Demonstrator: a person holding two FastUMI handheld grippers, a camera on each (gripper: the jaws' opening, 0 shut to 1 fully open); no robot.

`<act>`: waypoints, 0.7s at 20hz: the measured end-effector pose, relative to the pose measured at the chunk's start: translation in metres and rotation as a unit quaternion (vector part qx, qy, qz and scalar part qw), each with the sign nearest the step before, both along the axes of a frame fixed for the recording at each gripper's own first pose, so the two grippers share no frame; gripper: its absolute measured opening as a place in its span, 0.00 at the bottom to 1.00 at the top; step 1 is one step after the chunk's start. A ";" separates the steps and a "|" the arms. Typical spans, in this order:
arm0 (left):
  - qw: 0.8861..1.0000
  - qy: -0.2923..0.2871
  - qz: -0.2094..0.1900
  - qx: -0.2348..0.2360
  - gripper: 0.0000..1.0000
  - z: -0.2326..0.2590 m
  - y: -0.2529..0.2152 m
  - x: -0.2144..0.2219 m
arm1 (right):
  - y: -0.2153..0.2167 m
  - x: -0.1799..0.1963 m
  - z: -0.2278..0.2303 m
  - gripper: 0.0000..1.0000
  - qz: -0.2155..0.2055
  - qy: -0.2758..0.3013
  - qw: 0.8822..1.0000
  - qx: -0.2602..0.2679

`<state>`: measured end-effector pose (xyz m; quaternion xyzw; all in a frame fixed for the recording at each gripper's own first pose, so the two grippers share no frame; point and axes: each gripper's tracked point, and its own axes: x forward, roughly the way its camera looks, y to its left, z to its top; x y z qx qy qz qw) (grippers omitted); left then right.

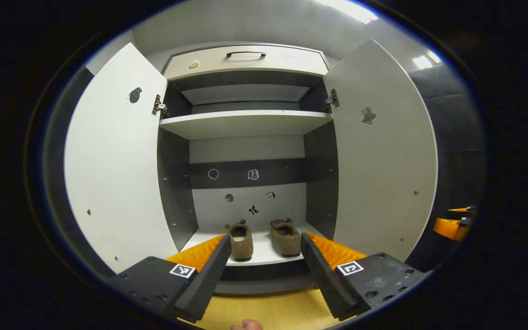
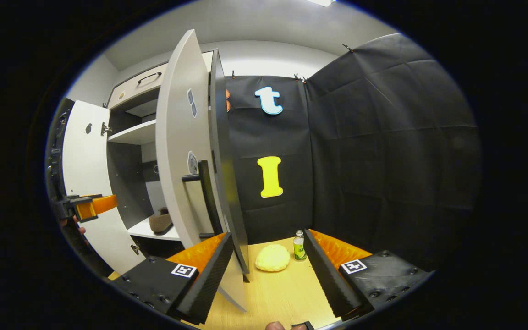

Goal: Grab one shoe with the right hand and put it into the shoe cabinet, grab the other shoe with the left hand and put it into the shoe cabinet; then close the right door with the right hand and the left door with the left hand.

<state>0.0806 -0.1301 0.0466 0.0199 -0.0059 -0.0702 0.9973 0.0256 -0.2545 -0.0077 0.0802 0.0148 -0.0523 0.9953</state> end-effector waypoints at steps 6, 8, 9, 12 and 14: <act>1.000 0.012 0.010 -0.005 0.96 -0.020 0.012 -0.033 | 0.006 0.036 0.009 0.98 0.019 -0.001 1.000 -0.001; 1.000 0.014 0.015 -0.004 0.96 -0.025 0.019 -0.041 | 0.009 0.040 0.008 0.98 0.023 -0.001 1.000 -0.003; 1.000 0.017 0.015 -0.007 0.96 -0.028 0.021 -0.045 | 0.009 0.040 0.009 0.98 0.025 -0.003 1.000 -0.006; 0.999 0.024 0.018 -0.016 0.97 -0.036 0.030 -0.057 | 0.023 0.043 0.010 0.97 0.036 -0.003 0.999 -0.003; 0.999 0.023 0.021 -0.010 0.96 -0.038 0.032 -0.062 | 0.029 0.043 0.012 0.96 0.036 -0.005 0.999 -0.017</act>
